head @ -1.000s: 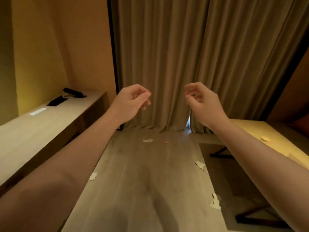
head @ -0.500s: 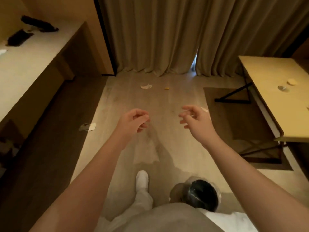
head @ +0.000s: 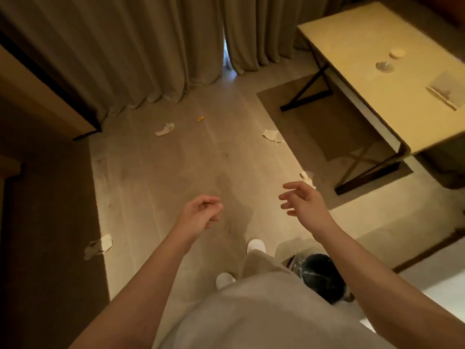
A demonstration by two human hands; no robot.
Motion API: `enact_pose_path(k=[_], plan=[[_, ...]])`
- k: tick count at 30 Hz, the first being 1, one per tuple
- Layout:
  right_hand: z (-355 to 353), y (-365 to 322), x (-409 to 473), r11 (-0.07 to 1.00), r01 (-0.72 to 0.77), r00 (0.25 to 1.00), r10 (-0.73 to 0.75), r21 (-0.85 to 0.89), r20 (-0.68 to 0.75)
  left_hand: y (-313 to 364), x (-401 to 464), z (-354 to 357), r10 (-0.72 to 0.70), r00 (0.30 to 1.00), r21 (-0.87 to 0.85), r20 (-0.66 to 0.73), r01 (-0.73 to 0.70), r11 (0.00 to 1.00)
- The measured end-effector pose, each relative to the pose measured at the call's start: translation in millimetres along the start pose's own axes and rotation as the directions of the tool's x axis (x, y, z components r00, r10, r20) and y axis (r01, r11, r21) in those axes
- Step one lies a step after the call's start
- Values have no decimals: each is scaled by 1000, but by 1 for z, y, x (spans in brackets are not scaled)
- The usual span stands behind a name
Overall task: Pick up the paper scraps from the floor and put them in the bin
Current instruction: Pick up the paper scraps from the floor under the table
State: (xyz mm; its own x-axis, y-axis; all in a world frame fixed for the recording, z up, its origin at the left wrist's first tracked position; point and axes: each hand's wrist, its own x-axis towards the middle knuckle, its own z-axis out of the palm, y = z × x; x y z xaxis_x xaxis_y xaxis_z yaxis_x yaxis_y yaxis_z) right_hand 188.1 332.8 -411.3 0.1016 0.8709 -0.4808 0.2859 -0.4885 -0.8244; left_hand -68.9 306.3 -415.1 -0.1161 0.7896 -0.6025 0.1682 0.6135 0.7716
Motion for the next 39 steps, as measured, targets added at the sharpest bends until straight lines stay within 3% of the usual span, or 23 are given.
enact_pose_path(k=[9,16,24,30,33,39], plan=[[-47,3,160,969,-180,972,201,167,-118,110,168,68,-38,987,212,158,4,977],[-109,6,265,925,-353,920,370,140,-130,197,281,151,-157,958,371,239,59,927],[-117,38,337,826,-503,818,550,254,-170,233,396,220,-307,897,556,317,86,826],[-92,64,419,725,-539,718,662,429,-217,236,506,258,-420,825,729,378,15,685],[-78,81,469,684,-537,655,707,494,-266,226,575,278,-431,798,795,420,-96,598],[-46,153,566,729,-592,651,684,345,-330,167,718,326,-364,767,811,529,-331,482]])
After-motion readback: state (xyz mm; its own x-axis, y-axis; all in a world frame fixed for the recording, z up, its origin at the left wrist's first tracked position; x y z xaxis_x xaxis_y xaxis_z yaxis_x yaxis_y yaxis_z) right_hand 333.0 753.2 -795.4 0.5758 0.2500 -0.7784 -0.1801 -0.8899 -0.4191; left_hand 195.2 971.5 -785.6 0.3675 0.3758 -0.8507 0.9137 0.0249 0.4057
